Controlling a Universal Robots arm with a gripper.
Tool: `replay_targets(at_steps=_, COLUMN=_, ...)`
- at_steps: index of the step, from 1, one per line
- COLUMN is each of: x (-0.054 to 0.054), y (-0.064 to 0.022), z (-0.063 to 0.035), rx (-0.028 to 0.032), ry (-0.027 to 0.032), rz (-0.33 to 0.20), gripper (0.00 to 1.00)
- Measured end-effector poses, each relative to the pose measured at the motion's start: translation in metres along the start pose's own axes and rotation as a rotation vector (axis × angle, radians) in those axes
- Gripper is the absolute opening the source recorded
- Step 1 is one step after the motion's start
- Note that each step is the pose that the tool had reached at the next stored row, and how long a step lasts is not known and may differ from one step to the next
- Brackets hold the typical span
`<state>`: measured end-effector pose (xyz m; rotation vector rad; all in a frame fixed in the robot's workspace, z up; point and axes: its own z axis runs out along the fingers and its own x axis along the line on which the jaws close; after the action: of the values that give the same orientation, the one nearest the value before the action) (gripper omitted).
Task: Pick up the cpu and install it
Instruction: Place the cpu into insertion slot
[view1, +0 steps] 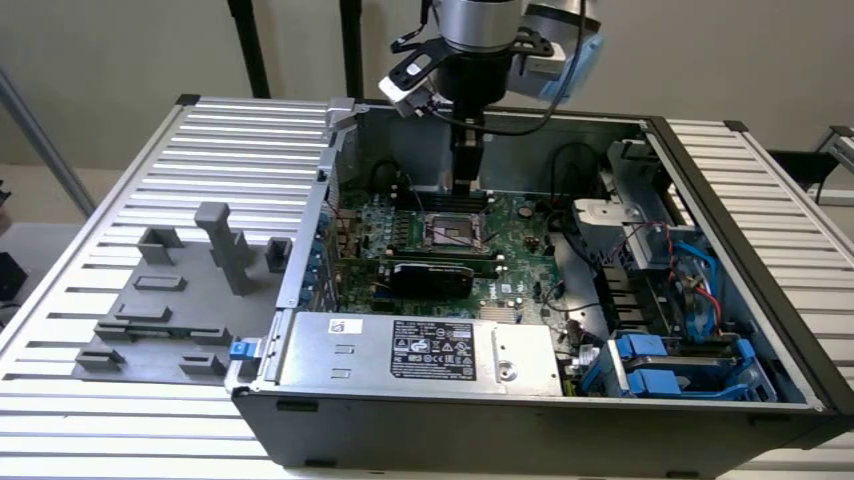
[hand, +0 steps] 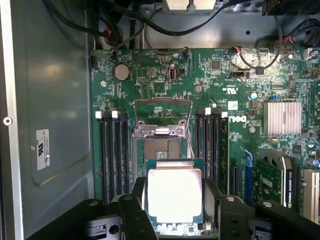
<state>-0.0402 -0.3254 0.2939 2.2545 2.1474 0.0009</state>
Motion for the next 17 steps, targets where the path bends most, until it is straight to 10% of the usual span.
replay_targets(at_steps=17, x=0.01, y=-0.0008, z=0.0307, rx=-0.0005, ry=0.0007, rz=-0.021, gripper=0.55)
